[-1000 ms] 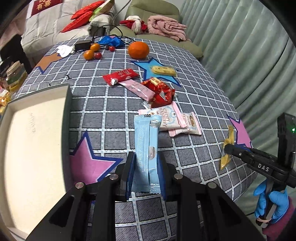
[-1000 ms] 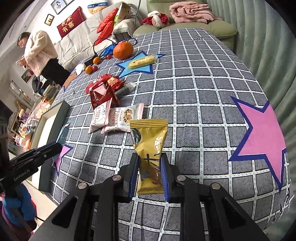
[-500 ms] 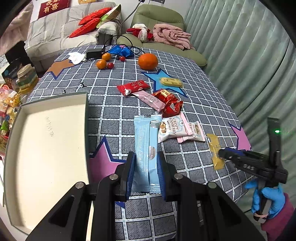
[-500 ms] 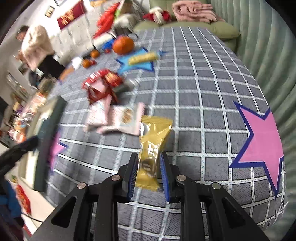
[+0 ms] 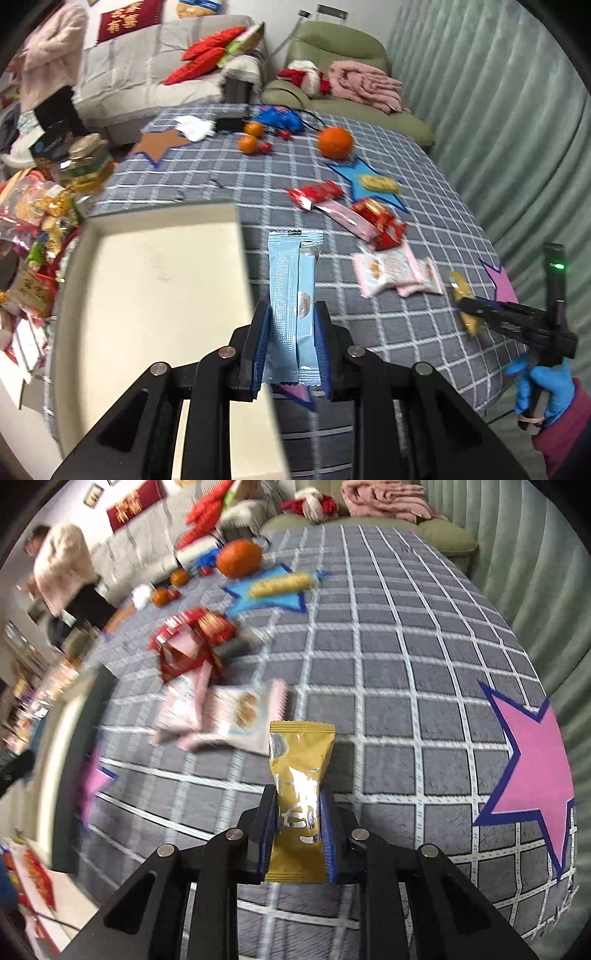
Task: Organize snacks
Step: 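Carry both bars into the cream tray and open both tools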
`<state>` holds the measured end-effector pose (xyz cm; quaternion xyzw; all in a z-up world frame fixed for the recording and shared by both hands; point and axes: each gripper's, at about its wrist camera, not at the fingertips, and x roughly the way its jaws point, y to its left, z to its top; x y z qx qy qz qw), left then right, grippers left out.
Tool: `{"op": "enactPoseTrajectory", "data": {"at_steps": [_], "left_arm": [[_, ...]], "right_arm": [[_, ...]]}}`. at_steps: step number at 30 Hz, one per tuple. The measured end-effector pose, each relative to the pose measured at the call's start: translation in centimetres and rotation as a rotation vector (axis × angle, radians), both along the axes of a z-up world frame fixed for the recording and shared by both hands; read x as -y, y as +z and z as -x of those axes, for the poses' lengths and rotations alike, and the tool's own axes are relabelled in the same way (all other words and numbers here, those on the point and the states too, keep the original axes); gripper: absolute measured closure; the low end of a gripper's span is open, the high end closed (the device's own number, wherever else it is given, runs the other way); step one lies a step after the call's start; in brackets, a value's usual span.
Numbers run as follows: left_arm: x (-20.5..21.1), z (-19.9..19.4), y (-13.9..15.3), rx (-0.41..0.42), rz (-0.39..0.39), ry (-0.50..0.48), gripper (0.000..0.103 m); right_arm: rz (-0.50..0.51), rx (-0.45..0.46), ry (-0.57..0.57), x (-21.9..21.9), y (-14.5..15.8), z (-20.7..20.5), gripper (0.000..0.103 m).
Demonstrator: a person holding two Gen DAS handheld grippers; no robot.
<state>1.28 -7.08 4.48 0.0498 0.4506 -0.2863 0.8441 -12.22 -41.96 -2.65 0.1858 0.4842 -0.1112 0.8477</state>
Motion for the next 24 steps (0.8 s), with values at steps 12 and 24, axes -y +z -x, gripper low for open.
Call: {"op": "enactPoseTrajectory", "data": {"at_steps": [12, 24], "left_arm": [[-7.0, -3.5, -0.8, -0.001, -0.015, 0.145, 0.077], [-10.5, -5.2, -4.2, -0.070, -0.048, 0.213, 0.077]], "right_arm": [[-0.056, 0.097, 0.262, -10.4, 5.5, -8.1, 0.079], [-0.092, 0.068, 0.520, -23.5, 4.9, -16.8, 0.079]]}}
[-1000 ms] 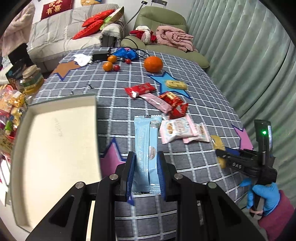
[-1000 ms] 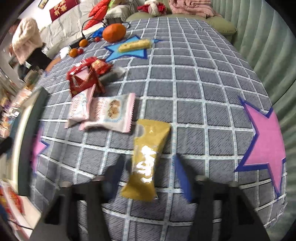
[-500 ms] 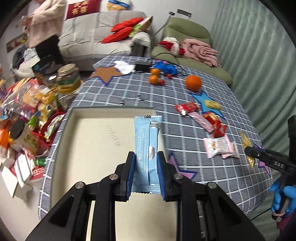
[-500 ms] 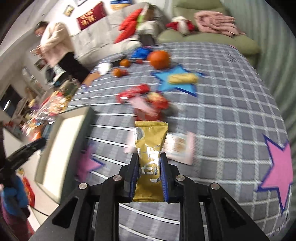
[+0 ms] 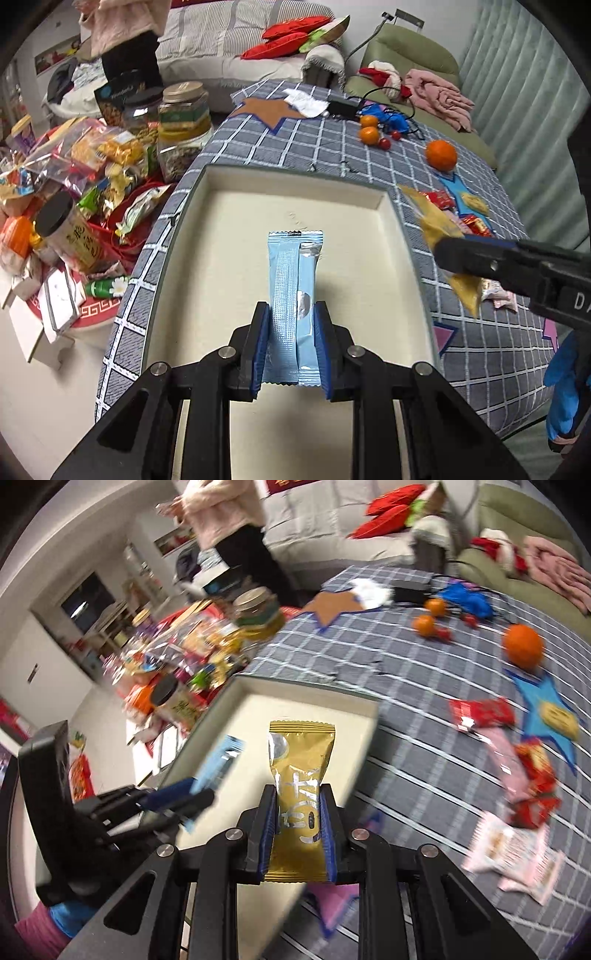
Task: Organize snacks
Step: 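Carry both bars into the cream tray and open both tools, then move both tools back over the snacks on the tablecloth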
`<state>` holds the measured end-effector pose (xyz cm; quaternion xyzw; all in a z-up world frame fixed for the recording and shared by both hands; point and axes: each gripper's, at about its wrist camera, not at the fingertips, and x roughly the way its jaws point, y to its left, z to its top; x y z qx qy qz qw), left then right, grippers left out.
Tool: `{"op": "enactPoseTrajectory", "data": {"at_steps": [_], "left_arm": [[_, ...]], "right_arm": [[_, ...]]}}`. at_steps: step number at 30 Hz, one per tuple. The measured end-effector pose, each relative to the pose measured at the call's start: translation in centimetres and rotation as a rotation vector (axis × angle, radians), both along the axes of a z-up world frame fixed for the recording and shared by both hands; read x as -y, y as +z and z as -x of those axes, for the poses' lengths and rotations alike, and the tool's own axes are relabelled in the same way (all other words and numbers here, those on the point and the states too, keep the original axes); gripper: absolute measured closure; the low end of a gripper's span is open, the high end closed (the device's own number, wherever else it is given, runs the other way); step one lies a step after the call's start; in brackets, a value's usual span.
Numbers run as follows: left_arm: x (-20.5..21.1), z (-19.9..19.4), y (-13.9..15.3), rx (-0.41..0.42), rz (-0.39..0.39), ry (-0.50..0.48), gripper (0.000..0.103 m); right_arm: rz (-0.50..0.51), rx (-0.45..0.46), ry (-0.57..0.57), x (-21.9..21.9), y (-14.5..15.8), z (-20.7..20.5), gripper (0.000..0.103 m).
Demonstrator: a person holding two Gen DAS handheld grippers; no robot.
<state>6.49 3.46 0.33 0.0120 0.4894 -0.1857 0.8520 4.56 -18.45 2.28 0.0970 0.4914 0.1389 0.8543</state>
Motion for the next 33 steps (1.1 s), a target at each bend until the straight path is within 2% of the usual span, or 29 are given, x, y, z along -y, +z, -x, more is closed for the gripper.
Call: {"op": "enactPoseTrajectory", "data": {"at_steps": [7, 8, 10, 11, 12, 14, 20, 26, 33], "left_arm": [[-0.2, -0.6, -1.0, -0.022, -0.006, 0.003, 0.076], [-0.3, -0.7, -1.1, -0.023, -0.006, 0.005, 0.074], [-0.3, -0.8, -1.1, -0.028, -0.007, 0.014, 0.051], [-0.4, -0.8, -1.1, -0.026, -0.009, 0.023, 0.030], [-0.4, -0.8, -0.9, -0.019, -0.007, 0.028, 0.023], [-0.2, -0.6, -0.5, -0.006, -0.001, 0.024, 0.023], [1.4, -0.1, 0.4, -0.011, -0.006, -0.007, 0.023], [4.5, 1.1, 1.5, 0.001, -0.015, -0.074, 0.022], [10.0, 2.6, 1.8, -0.015, -0.034, -0.180, 0.022]], "right_arm": [[-0.008, -0.027, 0.018, -1.7, -0.6, -2.0, 0.079], [-0.011, -0.034, 0.017, -1.7, -0.7, -2.2, 0.079], [-0.019, -0.050, 0.012, -1.7, -1.0, -2.6, 0.078], [-0.024, -0.056, 0.007, -1.6, -1.2, -2.6, 0.065], [-0.029, -0.062, -0.004, -1.2, -1.4, -2.5, 0.036], [-0.022, -0.051, -0.029, -0.7, -1.3, -2.3, 0.012], [-0.002, -0.081, -0.125, 3.5, -1.8, -0.9, 0.012], [0.019, -0.095, -0.290, 11.2, -2.6, 2.4, 0.012], [-0.011, -0.133, -0.485, 19.9, -3.8, 6.4, 0.012]]}}
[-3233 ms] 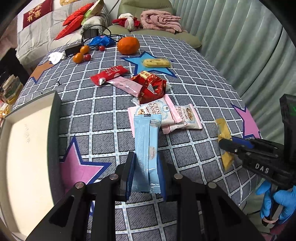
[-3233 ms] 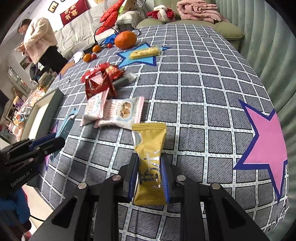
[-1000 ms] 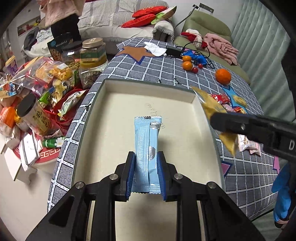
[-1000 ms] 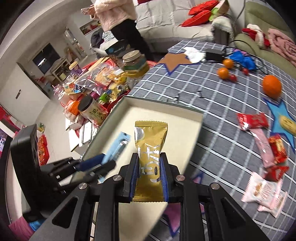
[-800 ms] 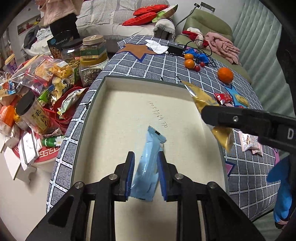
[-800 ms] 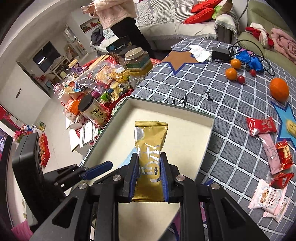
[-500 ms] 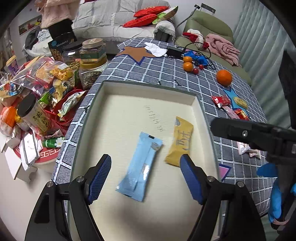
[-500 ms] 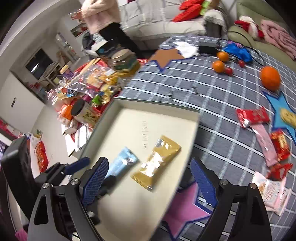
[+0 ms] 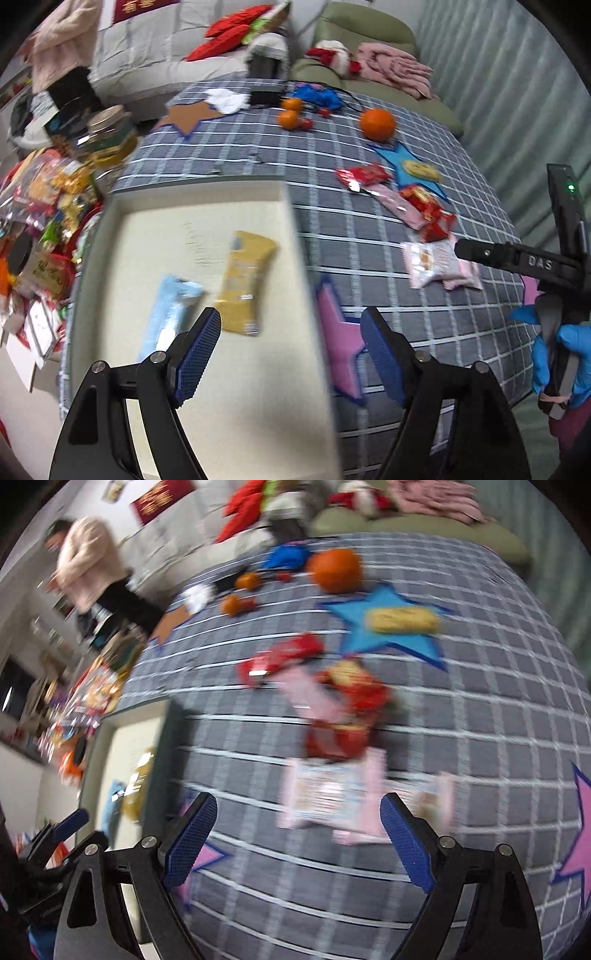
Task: Organize snacks
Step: 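Move both tools back over the snacks on the tablecloth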
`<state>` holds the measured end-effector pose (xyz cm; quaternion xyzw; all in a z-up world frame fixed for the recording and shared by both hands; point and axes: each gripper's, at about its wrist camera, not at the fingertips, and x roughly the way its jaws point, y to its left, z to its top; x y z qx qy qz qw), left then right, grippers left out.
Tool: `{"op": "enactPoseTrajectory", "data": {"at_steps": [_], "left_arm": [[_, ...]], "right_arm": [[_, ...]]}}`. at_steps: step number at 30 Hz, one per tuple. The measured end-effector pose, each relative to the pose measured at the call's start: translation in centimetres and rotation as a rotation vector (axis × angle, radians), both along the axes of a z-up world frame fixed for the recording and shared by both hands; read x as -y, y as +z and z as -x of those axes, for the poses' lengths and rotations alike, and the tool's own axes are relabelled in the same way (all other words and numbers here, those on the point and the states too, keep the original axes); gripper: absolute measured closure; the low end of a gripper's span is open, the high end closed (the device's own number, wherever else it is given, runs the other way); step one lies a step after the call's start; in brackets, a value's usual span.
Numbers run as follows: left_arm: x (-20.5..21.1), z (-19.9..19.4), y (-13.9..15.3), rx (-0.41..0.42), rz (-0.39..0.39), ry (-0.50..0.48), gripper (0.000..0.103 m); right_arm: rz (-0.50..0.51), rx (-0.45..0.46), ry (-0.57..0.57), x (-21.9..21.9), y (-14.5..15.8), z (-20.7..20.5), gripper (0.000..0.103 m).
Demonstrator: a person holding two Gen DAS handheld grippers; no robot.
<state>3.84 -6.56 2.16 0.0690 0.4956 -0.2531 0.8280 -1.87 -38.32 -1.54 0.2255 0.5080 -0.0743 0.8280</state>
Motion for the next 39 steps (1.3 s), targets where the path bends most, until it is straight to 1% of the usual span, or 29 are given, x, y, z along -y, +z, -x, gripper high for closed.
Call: {"op": "enactPoseTrajectory", "data": {"at_steps": [3, 7, 10, 13, 17, 18, 20, 21, 22, 23, 24, 26, 27, 28, 31, 34, 36, 37, 39], "left_arm": [[2.5, 0.2, 0.4, -0.019, 0.007, -0.041, 0.022], [5.7, -1.1, 1.1, -0.059, 0.022, -0.047, 0.022], [7.7, -2.9, 1.0, -0.080, 0.018, -0.030, 0.022], [9.7, -4.6, 0.1, -0.109, 0.001, -0.011, 0.022], [11.1, -4.8, -1.6, -0.151, -0.011, -0.024, 0.022], [11.4, -4.5, -1.9, -0.146, -0.015, -0.030, 0.022], [11.8, -3.7, -2.3, -0.109, -0.030, -0.064, 0.022], [12.0, -3.2, -2.4, -0.084, -0.037, -0.085, 0.022], [12.3, -2.6, -2.4, -0.053, -0.046, -0.116, 0.022], [12.6, -2.2, -2.4, -0.034, -0.049, -0.142, 0.022], [12.8, -1.8, -2.4, -0.018, -0.053, -0.171, 0.022], [13.7, -1.1, -2.4, 0.013, -0.066, -0.242, 0.022], [14.1, -0.7, -2.4, 0.026, -0.070, -0.267, 0.022], [14.5, -0.4, -2.5, 0.038, -0.071, -0.297, 0.022], [16.4, 0.4, -2.9, 0.061, -0.072, -0.392, 0.021], [18.0, 0.7, -4.0, 0.058, -0.091, -0.456, 0.021], [18.9, 0.6, -5.1, 0.028, -0.103, -0.474, 0.021], [19.1, 0.4, -5.4, 0.015, -0.096, -0.474, 0.021], [19.0, 0.0, -5.5, -0.012, -0.052, -0.455, 0.022]], "right_arm": [[-0.011, -0.002, -0.048, 2.3, -0.4, 1.2, 0.012], [-0.013, 0.010, -0.070, 4.3, -0.3, 1.1, 0.012], [0.007, 0.019, -0.061, 5.2, 0.0, -0.3, 0.012], [0.037, 0.028, -0.027, 5.7, 0.0, -2.1, 0.012], [0.084, 0.018, 0.025, 5.5, -0.7, -4.9, 0.012], [0.094, 0.016, 0.036, 5.4, -0.9, -5.6, 0.012], [0.109, 0.016, 0.061, 5.3, -1.3, -6.8, 0.012], [0.115, 0.014, 0.075, 5.0, -1.6, -7.4, 0.015], [0.119, 0.014, 0.090, 4.7, -1.8, -7.8, 0.020], [0.118, 0.005, 0.114, 4.4, -2.2, -8.4, 0.033], [0.116, -0.007, 0.132, 4.1, -2.7, -8.9, 0.043], [0.138, -0.012, 0.142, 3.9, -3.3, -9.3, 0.048], [0.144, -0.006, 0.140, 4.1, -3.2, -9.3, 0.059], [0.133, 0.004, 0.131, 4.4, -3.3, -9.3, 0.064], [0.071, 0.029, 0.079, 6.2, -3.1, -8.4, 0.063], [0.060, 0.041, 0.036, 8.0, -2.6, -6.4, 0.063], [0.050, 0.042, 0.010, 9.0, -2.4, -4.8, 0.063], [0.043, 0.042, -0.005, 9.7, -2.3, -3.7, 0.063], [0.034, 0.042, -0.033, 10.7, -2.0, -1.6, 0.063]]}}
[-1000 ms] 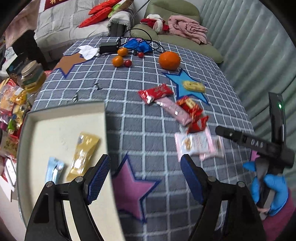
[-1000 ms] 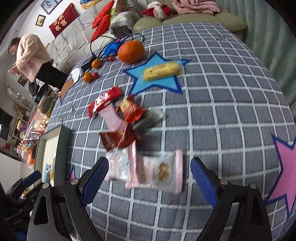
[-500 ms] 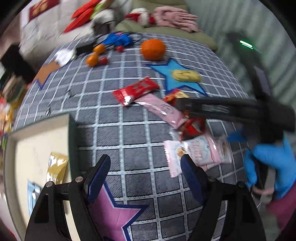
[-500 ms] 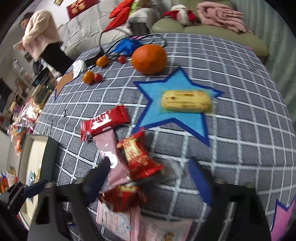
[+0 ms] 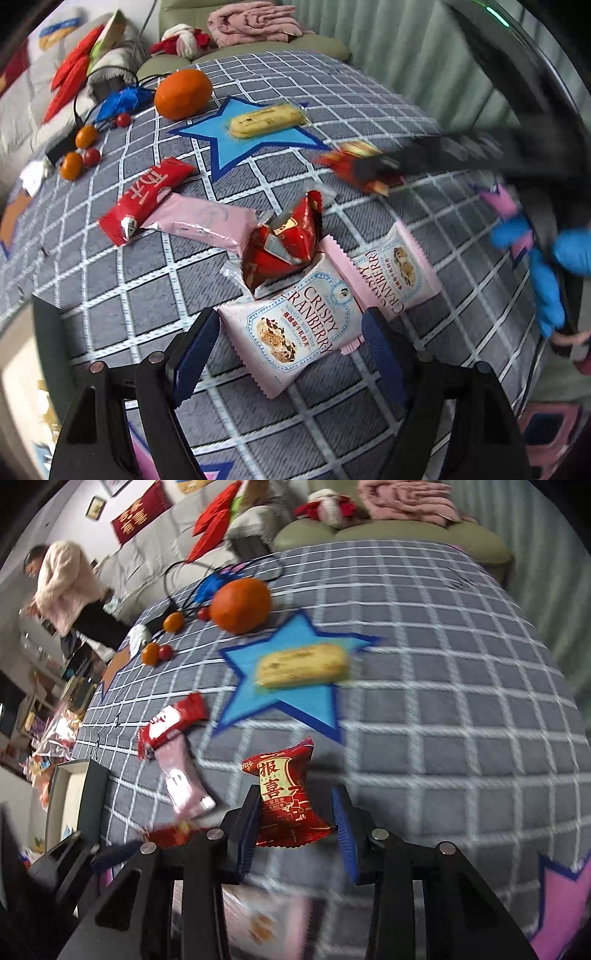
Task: Organize snacks
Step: 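Move both tools back over the snacks on the tablecloth, then reposition the Crispy Cranberry pack with the left tool and the red candy with the right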
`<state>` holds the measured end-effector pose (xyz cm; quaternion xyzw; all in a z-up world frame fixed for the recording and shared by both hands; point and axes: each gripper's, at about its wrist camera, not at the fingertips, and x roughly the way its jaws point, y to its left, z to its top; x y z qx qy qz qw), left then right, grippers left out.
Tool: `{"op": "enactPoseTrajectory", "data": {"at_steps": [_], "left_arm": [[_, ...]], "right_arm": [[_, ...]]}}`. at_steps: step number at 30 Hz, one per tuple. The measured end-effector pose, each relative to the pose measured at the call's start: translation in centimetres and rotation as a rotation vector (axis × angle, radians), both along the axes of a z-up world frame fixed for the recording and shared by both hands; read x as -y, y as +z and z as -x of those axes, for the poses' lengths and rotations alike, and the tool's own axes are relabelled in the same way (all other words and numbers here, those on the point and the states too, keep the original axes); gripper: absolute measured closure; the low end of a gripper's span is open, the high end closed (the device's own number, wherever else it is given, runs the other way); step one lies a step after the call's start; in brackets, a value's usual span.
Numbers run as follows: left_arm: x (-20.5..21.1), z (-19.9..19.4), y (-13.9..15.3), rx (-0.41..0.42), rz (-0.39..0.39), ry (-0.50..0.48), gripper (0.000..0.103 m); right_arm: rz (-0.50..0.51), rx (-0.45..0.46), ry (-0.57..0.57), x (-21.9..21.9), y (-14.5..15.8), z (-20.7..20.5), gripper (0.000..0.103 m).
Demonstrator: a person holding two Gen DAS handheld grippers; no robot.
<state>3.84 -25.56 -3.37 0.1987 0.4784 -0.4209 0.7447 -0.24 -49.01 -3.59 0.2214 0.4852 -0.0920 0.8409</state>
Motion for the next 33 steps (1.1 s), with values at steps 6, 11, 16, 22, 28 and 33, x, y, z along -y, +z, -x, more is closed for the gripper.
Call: {"op": "enactPoseTrajectory", "data": {"at_steps": [6, 11, 16, 22, 28, 33], "left_arm": [[-2.3, -0.1, -0.1, -0.089, 0.035, 0.143, 0.046], [-6.4, 3.8, 0.0, -0.113, 0.044, 0.232, 0.049], [-9.1, 6.6, 1.1, -0.045, 0.036, 0.227, 0.025], [-8.8, 9.2, 2.9, 0.202, -0.033, 0.043, 0.016], [-5.8, 11.5, -0.5, 0.404, -0.215, -0.208, 0.013], [-5.6, 5.8, -0.9, 0.219, -0.167, 0.159, 0.012]], "right_arm": [[-0.015, 0.002, -0.042, 0.9, 0.1, 5.0, 0.063], [-0.004, 0.004, -0.034, -0.2, -0.1, 8.3, 0.063], [0.028, -0.016, 0.004, -2.5, -0.1, 11.5, 0.063], [0.066, -0.047, -0.006, -3.6, -1.0, 14.3, 0.020], [0.041, -0.030, -0.039, -3.4, -1.5, 15.8, 0.020], [0.037, -0.028, -0.034, -4.0, -1.8, 15.5, 0.000]]}}
